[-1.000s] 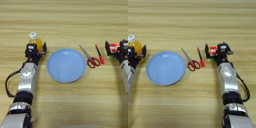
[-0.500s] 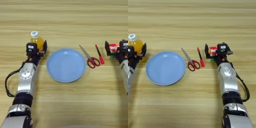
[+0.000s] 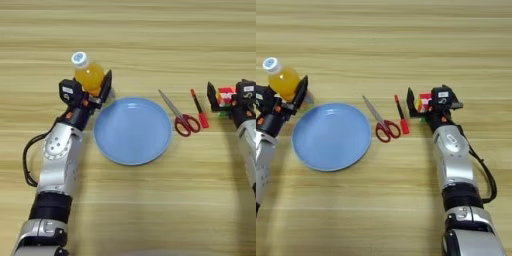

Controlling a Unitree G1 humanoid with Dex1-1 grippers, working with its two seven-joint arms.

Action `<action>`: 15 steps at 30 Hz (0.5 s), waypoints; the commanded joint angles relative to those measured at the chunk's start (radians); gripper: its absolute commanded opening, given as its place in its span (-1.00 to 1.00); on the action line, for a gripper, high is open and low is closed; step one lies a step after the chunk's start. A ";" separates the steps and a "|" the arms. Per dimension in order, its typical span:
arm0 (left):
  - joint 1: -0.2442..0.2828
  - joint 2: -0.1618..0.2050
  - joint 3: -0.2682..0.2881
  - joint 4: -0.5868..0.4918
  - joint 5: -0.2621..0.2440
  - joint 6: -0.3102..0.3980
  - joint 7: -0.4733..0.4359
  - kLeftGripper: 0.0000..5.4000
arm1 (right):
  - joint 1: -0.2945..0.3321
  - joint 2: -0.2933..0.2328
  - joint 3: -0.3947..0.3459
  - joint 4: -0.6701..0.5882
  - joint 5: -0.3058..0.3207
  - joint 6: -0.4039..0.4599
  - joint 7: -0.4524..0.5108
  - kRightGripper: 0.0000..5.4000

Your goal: Move the objects on the table

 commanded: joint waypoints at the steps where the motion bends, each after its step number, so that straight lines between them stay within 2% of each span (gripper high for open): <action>1: 0.023 0.001 -0.070 -0.065 0.015 0.061 -0.052 0.24 | -0.005 0.002 0.002 -0.010 -0.001 0.006 -0.007 1.00; 8: 0.058 0.016 -0.144 -0.097 0.053 0.084 -0.114 0.24 | -0.005 0.004 0.006 -0.015 0.000 0.010 -0.011 1.00; 15: 0.064 0.033 -0.178 -0.077 0.091 0.084 -0.130 0.24 | -0.005 0.007 0.009 -0.017 0.000 0.012 -0.012 1.00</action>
